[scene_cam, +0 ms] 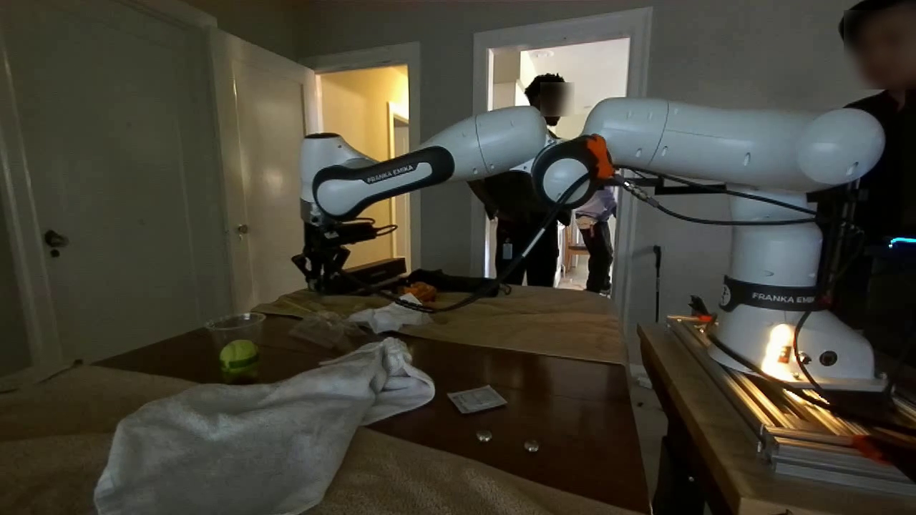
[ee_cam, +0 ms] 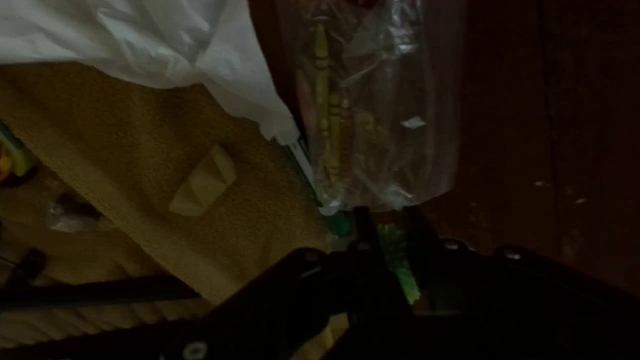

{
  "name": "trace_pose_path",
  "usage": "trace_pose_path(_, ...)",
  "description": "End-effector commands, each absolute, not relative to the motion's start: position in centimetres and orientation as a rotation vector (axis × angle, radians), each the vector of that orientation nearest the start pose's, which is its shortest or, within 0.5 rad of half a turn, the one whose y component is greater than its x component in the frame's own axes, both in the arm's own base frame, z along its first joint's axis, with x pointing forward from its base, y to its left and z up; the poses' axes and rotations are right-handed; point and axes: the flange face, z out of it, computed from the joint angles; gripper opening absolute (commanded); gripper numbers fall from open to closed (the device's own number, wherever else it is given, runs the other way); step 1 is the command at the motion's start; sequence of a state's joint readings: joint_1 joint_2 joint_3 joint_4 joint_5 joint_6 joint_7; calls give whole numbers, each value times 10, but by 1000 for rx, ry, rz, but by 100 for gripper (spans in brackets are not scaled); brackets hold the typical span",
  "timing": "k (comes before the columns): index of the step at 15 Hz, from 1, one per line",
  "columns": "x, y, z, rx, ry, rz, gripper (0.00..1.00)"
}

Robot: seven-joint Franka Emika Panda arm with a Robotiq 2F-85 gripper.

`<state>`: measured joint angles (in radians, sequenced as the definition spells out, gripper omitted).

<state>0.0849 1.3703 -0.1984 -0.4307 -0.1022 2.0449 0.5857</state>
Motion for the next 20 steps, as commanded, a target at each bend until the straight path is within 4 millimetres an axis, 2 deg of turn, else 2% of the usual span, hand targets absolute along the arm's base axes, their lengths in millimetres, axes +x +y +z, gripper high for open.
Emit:
trace_pose_path(1, 834, 51, 253, -3228, 558, -615, 5)
trace_pose_path(6, 832, 119, 282, -3231, 222, -717, 5)
trace_pose_path(11, 822, 176, 286, -3220, -27, -709, 5)
trace_pose_path(15, 816, 199, 281, -3207, -124, -665, 5)
trace_pose_path(20, 813, 201, 274, -3204, -138, -614, 5)
